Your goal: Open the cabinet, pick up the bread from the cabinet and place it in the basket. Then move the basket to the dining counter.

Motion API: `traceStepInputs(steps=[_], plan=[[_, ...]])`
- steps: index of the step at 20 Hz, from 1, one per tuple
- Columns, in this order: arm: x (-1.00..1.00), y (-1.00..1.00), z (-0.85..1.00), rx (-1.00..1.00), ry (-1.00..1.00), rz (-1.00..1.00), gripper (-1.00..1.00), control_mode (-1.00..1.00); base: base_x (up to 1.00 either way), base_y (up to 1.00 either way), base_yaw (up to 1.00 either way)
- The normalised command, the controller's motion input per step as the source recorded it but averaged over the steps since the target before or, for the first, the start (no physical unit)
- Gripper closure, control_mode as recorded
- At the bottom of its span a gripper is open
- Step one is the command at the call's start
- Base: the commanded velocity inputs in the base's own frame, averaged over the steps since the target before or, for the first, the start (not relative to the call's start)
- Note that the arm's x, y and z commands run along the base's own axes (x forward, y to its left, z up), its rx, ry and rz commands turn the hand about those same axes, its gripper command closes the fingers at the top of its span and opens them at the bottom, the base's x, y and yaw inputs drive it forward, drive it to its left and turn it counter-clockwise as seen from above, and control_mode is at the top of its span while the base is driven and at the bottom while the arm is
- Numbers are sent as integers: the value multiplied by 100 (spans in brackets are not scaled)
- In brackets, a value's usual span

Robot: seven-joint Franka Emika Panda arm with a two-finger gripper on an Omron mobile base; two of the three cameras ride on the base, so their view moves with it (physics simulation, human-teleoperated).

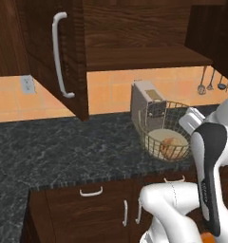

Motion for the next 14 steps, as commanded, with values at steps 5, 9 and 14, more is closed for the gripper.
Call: traceStepInputs(steps=[5,9,14], plan=[[0,0,0,0,0,0,100,100,-100,-1,0],[0,0,0,0,0,0,100,100,-100,-21,-23],[0,0,0,0,0,0,100,100,-49,-8,-71]])
